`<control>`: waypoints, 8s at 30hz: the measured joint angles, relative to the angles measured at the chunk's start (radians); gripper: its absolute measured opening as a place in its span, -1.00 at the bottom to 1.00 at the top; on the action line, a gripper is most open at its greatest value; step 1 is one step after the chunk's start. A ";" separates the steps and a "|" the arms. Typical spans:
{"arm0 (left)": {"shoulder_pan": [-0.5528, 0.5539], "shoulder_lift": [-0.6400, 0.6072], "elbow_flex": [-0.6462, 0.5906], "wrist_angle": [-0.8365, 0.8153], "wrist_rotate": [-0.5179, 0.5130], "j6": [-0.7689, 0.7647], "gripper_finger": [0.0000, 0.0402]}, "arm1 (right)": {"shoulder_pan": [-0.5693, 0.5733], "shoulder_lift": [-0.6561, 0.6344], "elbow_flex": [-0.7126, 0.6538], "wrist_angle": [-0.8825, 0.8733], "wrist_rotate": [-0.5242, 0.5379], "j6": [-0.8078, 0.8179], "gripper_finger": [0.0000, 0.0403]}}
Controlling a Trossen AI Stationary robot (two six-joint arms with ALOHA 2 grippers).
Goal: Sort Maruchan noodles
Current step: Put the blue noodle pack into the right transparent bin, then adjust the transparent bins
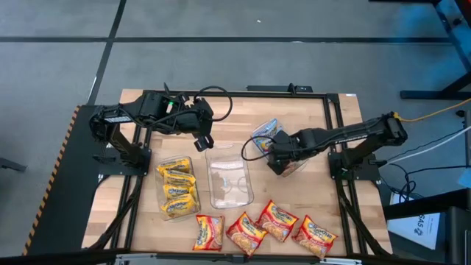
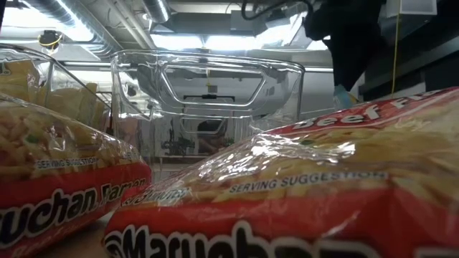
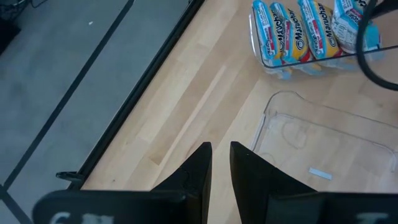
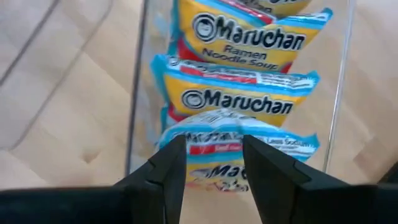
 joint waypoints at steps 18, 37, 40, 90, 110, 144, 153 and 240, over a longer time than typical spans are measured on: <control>0.000 0.000 0.000 0.000 -0.025 0.000 -0.74 | -0.004 0.000 -0.136 0.106 -0.131 0.001 -0.22; 0.000 0.000 0.000 0.000 0.032 0.076 -0.74 | -0.011 -0.010 0.134 -0.059 -0.188 -0.150 -0.22; -0.007 0.000 0.000 0.000 0.048 0.077 -0.74 | 0.004 -0.010 0.122 0.046 -0.254 -0.194 -0.22; -0.016 -0.033 0.000 0.000 0.046 0.070 -0.74 | -0.338 0.224 0.153 0.370 -0.270 -0.423 -0.22; -0.091 -0.146 -0.023 0.003 0.400 0.080 -0.75 | -0.100 0.321 0.246 0.627 -0.348 -0.380 -0.22; -0.450 -0.470 -0.990 0.781 0.074 -0.237 -0.75 | -0.236 0.453 0.246 0.612 -0.299 -0.453 -0.22; -0.450 -0.470 -0.990 0.778 0.075 -0.236 -0.75 | -0.249 0.454 0.246 0.573 -0.244 -0.525 -0.22; -0.121 -0.119 -0.991 0.528 0.345 -0.079 -0.75 | 0.016 -0.126 0.502 -0.210 0.084 -0.389 -0.22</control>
